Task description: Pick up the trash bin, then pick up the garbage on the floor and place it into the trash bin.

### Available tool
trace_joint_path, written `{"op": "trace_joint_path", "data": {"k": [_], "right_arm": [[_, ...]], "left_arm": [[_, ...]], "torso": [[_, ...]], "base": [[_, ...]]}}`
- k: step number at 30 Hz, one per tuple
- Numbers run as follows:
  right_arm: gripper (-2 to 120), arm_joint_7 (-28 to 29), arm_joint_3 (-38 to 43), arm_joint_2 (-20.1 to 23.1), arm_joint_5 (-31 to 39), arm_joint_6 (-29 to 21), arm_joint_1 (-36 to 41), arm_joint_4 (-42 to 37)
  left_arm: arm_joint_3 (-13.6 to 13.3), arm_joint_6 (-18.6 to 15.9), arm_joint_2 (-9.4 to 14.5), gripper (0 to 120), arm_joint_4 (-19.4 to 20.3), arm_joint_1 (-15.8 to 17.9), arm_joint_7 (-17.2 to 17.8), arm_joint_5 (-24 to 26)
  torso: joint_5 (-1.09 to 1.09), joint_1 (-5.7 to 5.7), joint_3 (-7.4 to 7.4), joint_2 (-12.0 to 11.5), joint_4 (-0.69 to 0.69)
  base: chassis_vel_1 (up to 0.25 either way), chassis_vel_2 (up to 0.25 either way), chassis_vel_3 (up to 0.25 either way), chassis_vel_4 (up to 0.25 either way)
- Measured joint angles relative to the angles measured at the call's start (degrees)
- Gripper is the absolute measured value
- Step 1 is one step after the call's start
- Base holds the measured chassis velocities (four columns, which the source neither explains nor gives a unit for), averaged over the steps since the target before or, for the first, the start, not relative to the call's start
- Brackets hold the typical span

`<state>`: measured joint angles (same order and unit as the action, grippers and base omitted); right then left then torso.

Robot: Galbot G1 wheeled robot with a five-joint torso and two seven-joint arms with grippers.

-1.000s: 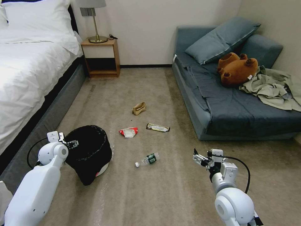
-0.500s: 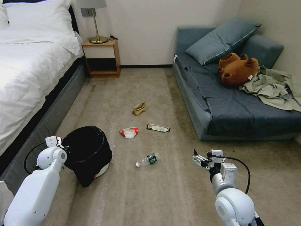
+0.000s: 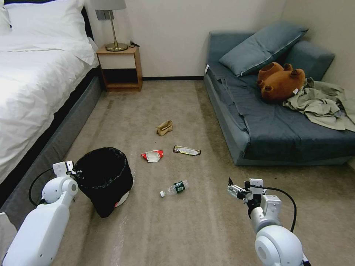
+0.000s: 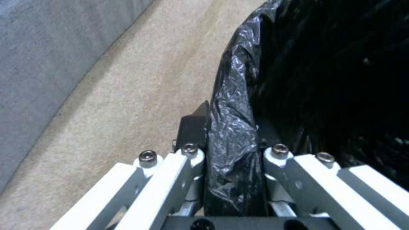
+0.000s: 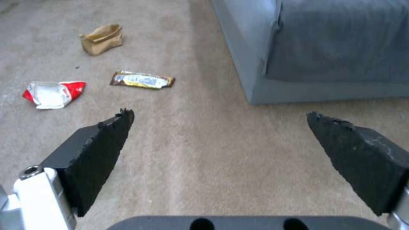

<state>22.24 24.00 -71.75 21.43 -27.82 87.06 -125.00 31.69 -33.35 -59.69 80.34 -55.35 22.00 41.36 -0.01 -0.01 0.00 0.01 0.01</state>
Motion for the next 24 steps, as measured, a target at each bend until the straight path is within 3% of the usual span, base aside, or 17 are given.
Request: {"op": "trace_joint_path", "data": {"k": [11, 24], "right_arm": [[100, 0.02, -0.48, -1.15, -1.67, 0.28, 1.43, -0.07], [100, -0.32, -1.79, -1.01, -1.08, 0.62, 0.19, 0.71]], "left_arm": [[2.67, 6.92, -0.99, 6, 1.24, -2.6, -0.91, 1.03], [4.96, 10.78, -0.79, 4, 5.8, -4.38, -1.52, -1.45]], "torso": [[-0.05, 0.0, 0.01, -0.02, -0.03], [0.01, 0.01, 0.01, -0.02, -0.01]], "base": [[0.0, 0.0, 0.0, 0.0], [0.0, 0.0, 0.0, 0.0]]}}
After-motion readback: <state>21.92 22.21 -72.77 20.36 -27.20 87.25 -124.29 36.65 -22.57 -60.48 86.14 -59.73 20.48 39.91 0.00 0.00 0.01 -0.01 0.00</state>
